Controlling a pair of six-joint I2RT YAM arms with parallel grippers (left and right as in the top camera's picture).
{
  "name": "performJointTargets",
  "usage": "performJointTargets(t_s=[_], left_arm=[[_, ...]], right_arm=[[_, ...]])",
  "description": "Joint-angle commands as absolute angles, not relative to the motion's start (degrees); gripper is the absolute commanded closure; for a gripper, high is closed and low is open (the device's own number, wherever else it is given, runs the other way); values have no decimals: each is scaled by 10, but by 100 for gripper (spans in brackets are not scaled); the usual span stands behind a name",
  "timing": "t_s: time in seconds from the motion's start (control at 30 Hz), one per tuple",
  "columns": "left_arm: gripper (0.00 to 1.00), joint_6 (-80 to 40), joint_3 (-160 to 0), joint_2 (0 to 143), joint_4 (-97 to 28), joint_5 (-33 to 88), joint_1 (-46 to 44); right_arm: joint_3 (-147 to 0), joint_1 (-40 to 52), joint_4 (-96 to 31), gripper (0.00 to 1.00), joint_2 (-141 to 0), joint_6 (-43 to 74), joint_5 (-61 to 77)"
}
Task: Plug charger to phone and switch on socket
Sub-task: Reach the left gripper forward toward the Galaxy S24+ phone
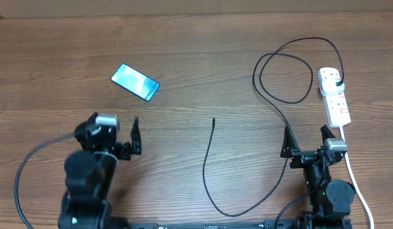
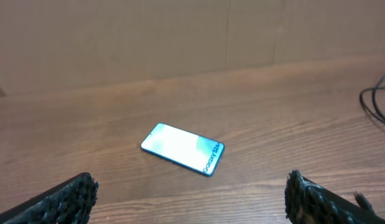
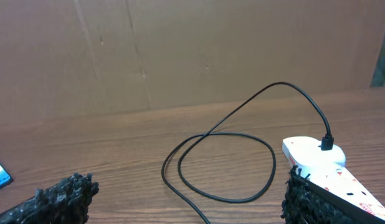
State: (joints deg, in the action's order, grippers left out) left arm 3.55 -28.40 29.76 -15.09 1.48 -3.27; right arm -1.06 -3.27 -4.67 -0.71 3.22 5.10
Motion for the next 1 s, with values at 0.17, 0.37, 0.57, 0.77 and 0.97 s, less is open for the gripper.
performJointTargets(t_s=[0.17,0.37,0.57,0.77,0.97], left_arm=[[0,13,-460,475,-242,11,-31],[0,6,-572,580,-331,15,-31],[0,-39,-680,675,-445,15,-31],[0,-39,-718,721,-484,15,-31],[0,-39,-717,723,-485,20,-31]], right_arm=[[-4,-29,-44,0,-2,36,50],[-4,-29,-44,0,-2,36,50],[-4,-29,-44,0,-2,36,50],[-4,-29,-44,0,-2,36,50],[-4,-29,-44,0,-2,36,50]])
